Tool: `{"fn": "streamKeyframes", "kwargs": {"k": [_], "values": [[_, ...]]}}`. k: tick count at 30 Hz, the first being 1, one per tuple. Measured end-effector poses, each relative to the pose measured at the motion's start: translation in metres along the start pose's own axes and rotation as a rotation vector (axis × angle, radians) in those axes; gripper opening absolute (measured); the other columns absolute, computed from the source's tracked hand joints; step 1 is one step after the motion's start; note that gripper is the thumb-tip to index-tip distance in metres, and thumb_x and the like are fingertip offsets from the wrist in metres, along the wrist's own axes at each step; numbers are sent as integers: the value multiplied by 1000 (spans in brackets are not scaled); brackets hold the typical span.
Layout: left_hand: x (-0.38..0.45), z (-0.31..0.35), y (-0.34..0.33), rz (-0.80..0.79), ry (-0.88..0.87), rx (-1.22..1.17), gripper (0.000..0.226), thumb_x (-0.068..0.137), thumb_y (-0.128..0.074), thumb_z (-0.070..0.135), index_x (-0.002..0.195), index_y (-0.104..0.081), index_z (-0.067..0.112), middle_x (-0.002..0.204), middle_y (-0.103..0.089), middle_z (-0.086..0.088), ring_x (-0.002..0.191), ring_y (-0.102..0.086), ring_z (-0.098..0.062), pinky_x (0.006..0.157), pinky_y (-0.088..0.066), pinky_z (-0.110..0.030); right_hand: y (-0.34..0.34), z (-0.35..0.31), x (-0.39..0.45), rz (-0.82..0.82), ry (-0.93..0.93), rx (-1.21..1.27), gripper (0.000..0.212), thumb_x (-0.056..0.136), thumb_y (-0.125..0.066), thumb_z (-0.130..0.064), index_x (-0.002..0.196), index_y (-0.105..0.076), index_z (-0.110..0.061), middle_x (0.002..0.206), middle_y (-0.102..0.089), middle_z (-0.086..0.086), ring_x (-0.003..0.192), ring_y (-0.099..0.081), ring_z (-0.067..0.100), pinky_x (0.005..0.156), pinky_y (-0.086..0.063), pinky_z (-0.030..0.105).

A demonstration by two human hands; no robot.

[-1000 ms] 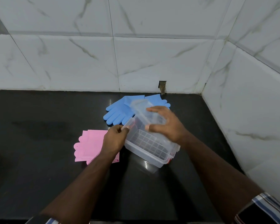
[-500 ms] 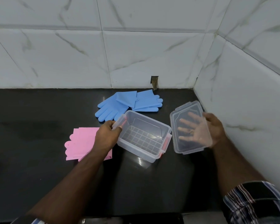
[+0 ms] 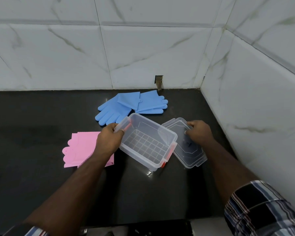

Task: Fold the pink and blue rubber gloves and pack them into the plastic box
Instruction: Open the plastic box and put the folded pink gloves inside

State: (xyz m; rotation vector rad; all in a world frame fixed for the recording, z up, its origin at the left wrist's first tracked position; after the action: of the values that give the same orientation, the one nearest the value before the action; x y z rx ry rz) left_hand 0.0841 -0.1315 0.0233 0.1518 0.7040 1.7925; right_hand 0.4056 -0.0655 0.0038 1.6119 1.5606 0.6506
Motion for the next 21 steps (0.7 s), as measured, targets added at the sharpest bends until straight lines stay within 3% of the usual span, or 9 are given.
{"fn": "streamKeyframes", "kwargs": {"k": [3,6,9,11,15,18,21], "values": [[-1,0,0,0,2,-16,36,97,-59,37,128,-61,18,115,-65,1,105,-62,-21,87,-54,-37,-6,-6,-6,78,7,30,31,86,-67,-15,118,-69,-14,109,-72,5,88,-64,19,75,-46,25],[-6,2,1,24,-18,-54,43,101,-46,51,123,-64,19,114,-64,3,106,-60,-21,89,-51,-39,-3,-22,-9,164,12,88,39,88,-67,-14,127,-64,-13,121,-68,4,106,-64,21,84,-47,27],[-10,2,8,90,-99,-69,40,104,-39,51,103,-66,21,100,-63,3,93,-58,-16,86,-46,-37,2,-50,-13,211,77,184,43,88,-69,-15,130,-61,-15,126,-66,3,112,-62,16,93,-47,28],[-8,1,18,122,-150,-54,33,105,-42,43,101,-67,20,99,-64,3,91,-57,-12,82,-43,-33,7,-74,-17,226,99,309,39,88,-70,-18,126,-63,-17,116,-70,0,102,-65,11,91,-50,28],[8,-10,48,144,-106,-37,31,101,-55,24,130,-65,17,125,-68,3,115,-62,-16,104,-48,-38,13,-130,-33,170,201,582,30,86,-69,-16,116,-70,-17,86,-74,0,76,-72,13,73,-60,31],[22,-23,69,129,-123,61,30,99,-55,18,127,-68,19,126,-70,3,115,-64,-17,103,-50,-37,2,-175,-57,74,248,726,24,86,-68,-8,109,-71,-14,80,-74,9,65,-69,15,63,-58,28],[33,-38,86,-1,-168,252,34,97,-56,15,129,-67,21,128,-69,6,119,-63,-16,106,-49,-38,-24,-218,-91,-67,285,719,19,86,-68,-9,101,-72,-20,77,-74,5,60,-67,12,60,-57,27]]}}
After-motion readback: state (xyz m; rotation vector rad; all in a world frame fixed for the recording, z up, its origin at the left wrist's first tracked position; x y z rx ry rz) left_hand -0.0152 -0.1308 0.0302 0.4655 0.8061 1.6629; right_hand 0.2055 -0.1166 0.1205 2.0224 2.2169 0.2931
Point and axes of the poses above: each hand's wrist, its own x-axis towards the middle knuckle, its own y-axis out of the back of the hand, z = x × y, the point moved 1 cm from there along x, towards the middle knuckle
